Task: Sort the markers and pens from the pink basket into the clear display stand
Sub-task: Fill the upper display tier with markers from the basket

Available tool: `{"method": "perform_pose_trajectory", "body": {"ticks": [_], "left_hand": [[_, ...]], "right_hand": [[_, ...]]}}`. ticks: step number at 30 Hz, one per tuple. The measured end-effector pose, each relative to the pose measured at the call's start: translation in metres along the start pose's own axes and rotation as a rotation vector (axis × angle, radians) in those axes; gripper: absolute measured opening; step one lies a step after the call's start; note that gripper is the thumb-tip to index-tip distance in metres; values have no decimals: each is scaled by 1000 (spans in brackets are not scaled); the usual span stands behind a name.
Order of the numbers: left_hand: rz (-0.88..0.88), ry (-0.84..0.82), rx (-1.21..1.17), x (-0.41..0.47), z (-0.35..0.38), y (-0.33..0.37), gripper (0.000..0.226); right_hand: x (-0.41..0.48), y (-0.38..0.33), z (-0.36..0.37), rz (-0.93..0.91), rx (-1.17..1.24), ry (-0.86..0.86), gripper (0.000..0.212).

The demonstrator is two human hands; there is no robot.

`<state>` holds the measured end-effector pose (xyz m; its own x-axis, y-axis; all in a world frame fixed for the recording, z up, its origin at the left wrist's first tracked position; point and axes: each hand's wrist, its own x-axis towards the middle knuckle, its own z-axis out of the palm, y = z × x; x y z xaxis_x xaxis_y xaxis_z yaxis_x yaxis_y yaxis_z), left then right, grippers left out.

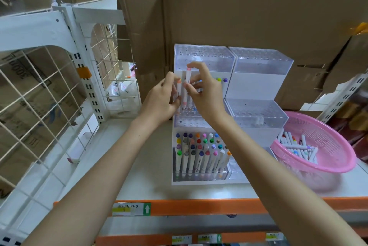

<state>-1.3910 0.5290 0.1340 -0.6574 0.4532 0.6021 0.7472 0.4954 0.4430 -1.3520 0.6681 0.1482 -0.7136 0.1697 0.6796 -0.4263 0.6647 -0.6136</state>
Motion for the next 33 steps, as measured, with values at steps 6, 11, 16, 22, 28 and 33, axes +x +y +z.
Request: {"method": "perform_pose_trajectory", "body": {"ticks": [6, 11, 16, 22, 28, 33], "left_hand": [[13, 48, 157, -2, -4, -3, 45], [57, 69, 217, -3, -7, -1, 57], [95, 44, 256, -2, -10, 4, 50], [84, 40, 251, 0, -11, 4, 45], [79, 33, 239, 1, -11, 3, 44], [83, 29, 219, 1, -12, 1, 43]], "right_hand": [[1, -4, -6, 18, -9, -44, 38], [2, -8, -9, 10, -49, -63, 36], [2, -9, -12, 21, -53, -77, 35], [5, -11, -12, 2, -121, -98, 34], [6, -10, -10, -15, -145, -93, 34], [3, -8, -10, -33, -139, -123, 31]]}}
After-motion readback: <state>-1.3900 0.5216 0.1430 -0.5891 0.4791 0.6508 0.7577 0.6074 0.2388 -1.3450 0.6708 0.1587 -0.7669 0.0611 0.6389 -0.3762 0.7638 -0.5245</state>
